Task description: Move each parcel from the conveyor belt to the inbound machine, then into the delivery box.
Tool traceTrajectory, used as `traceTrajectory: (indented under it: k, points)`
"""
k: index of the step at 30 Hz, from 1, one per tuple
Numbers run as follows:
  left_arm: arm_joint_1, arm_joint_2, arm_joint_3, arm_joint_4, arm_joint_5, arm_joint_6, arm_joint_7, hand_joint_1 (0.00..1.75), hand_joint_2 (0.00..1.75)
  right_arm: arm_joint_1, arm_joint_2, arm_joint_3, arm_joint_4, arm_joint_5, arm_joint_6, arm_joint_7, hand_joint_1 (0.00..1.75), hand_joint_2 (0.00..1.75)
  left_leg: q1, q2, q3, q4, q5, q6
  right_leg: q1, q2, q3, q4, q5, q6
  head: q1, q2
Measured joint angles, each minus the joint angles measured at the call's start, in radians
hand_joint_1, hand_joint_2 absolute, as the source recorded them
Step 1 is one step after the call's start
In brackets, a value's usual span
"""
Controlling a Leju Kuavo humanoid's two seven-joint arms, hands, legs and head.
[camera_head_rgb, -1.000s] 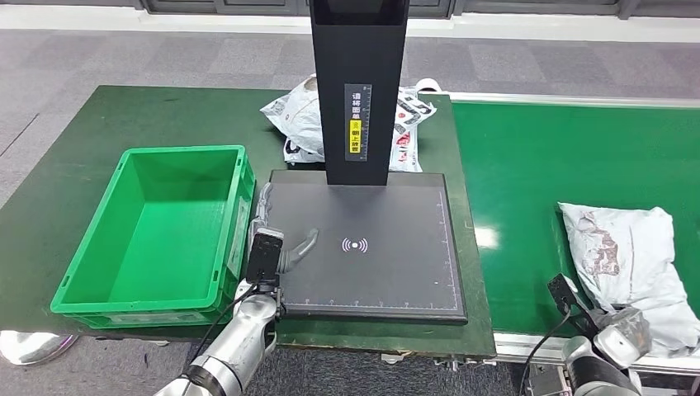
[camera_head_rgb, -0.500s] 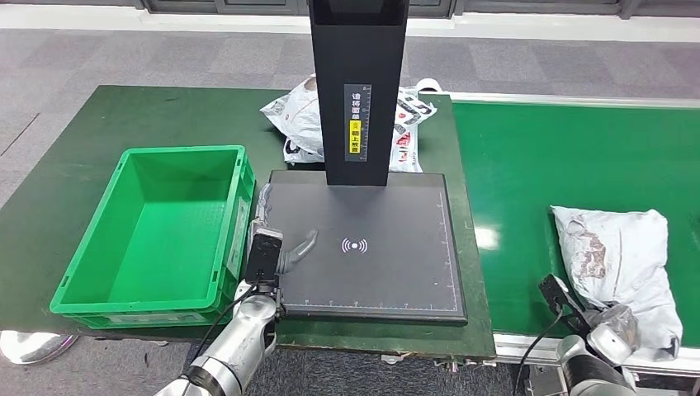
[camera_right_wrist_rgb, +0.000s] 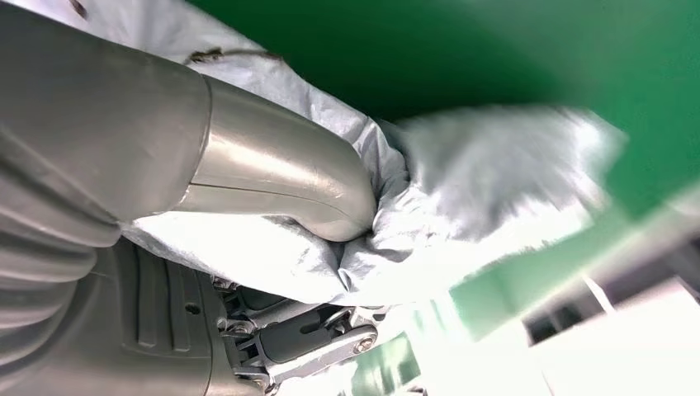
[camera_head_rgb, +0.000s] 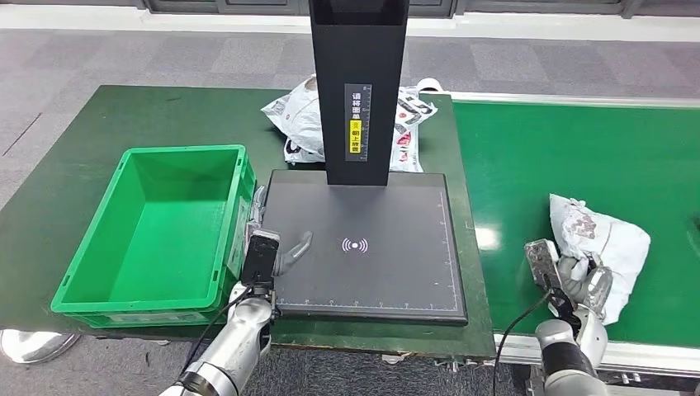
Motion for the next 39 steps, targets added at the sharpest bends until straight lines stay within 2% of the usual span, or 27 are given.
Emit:
traceTrajectory:
  k: [2, 4, 6, 9, 15, 21, 24, 25, 28, 29, 33, 39]
  points:
    - [-0.001, -0.001, 0.001, -0.006, -0.022, 0.016, -0.001, 0.00, 1.75, 0.029, 0.046, 0.058, -0.131, -0.162, 0.028, -0.051, 1.75, 1.75, 0.000, 0.000, -0.001, 0.000, 0.000, 0.000, 0.000, 0.000, -0.001, 0.001, 0.000, 0.000, 0.000, 0.000]
    - [-0.003, -0.004, 0.001, -0.011, -0.039, 0.032, -0.004, 0.00, 1.75, 0.073, 0.086, 0.185, -0.293, -0.245, 0.031, -0.016, 1.75, 1.75, 0.000, 0.001, -0.001, 0.000, 0.000, -0.001, 0.000, 0.001, -0.002, 0.001, 0.000, 0.000, 0.000, 0.000]
    - [-0.004, -0.008, 0.001, -0.017, -0.048, 0.040, -0.007, 0.00, 1.75, 0.104, 0.109, 0.346, -0.424, -0.269, 0.014, 0.040, 1.75, 1.75, 0.000, 0.004, -0.001, -0.001, 0.000, -0.001, 0.000, 0.005, -0.005, 0.001, 0.000, 0.000, 0.000, 0.000]
    - [-0.009, -0.018, 0.001, -0.021, -0.060, 0.044, -0.011, 0.00, 1.75, 0.125, 0.130, 0.547, -0.533, -0.275, 0.002, 0.056, 1.75, 1.75, 0.000, 0.007, -0.002, -0.001, -0.001, -0.002, 0.000, 0.008, -0.006, 0.001, 0.000, -0.001, 0.000, 0.000]
    - [-0.029, -0.027, -0.007, -0.021, -0.066, 0.074, -0.030, 0.00, 1.75, 0.119, 0.157, 0.828, -0.621, -0.324, 0.011, 0.061, 1.75, 1.75, 0.000, 0.005, -0.002, -0.001, 0.000, -0.002, 0.000, 0.007, -0.005, 0.001, 0.000, -0.001, 0.000, 0.000]
    - [-0.033, -0.026, -0.018, -0.021, -0.048, 0.082, -0.043, 0.00, 1.75, 0.109, 0.159, 0.986, -0.621, -0.322, 0.064, 0.089, 1.75, 1.75, 0.000, 0.003, -0.003, -0.001, 0.000, -0.002, 0.000, 0.005, -0.005, 0.001, 0.000, -0.001, 0.000, 0.000]
    - [-0.035, -0.024, -0.025, -0.020, -0.035, 0.082, -0.046, 0.00, 1.75, 0.103, 0.162, 1.053, -0.598, -0.316, 0.153, 0.128, 1.75, 1.75, 0.000, 0.003, -0.003, -0.001, -0.001, -0.001, 0.000, 0.005, -0.005, 0.001, 0.000, -0.001, 0.000, 0.000]
    - [-0.036, -0.023, -0.028, -0.019, -0.029, 0.080, -0.046, 0.00, 1.75, 0.101, 0.163, 1.077, -0.583, -0.318, 0.205, 0.152, 1.51, 1.75, 0.000, 0.003, -0.003, -0.001, -0.001, -0.001, 0.000, 0.005, -0.005, 0.001, 0.000, -0.001, 0.000, 0.000]
    - [-0.036, -0.020, -0.036, -0.013, -0.010, 0.058, -0.046, 0.00, 1.75, 0.091, 0.164, 1.141, -0.517, -0.325, 0.385, 0.230, 0.24, 1.75, 0.000, 0.003, -0.003, -0.001, -0.001, -0.002, 0.000, 0.005, -0.005, 0.001, -0.001, -0.001, 0.000, 0.000]
    - [-0.036, -0.018, -0.038, -0.010, -0.003, 0.049, -0.047, 0.00, 1.75, 0.083, 0.164, 1.157, -0.488, -0.320, 0.431, 0.251, 0.04, 1.75, 0.000, 0.003, -0.003, -0.001, -0.001, -0.002, 0.000, 0.005, -0.005, 0.001, -0.001, -0.001, 0.000, 0.000]
    - [-0.043, -0.012, -0.041, 0.006, 0.023, 0.016, -0.047, 0.00, 1.75, 0.038, 0.156, 1.203, -0.354, -0.286, 0.533, 0.282, 0.00, 1.75, 0.000, 0.004, -0.002, 0.000, 0.000, -0.002, 0.000, 0.005, -0.005, 0.001, 0.000, -0.001, 0.000, 0.000]
    - [-0.059, -0.004, -0.042, 0.030, 0.047, -0.009, -0.047, 0.00, 1.75, -0.008, 0.143, 1.216, -0.241, -0.284, 0.561, 0.261, 0.00, 1.75, 0.000, 0.004, -0.001, 0.000, 0.000, -0.002, 0.000, 0.006, -0.005, 0.001, 0.000, -0.001, 0.000, 0.000]
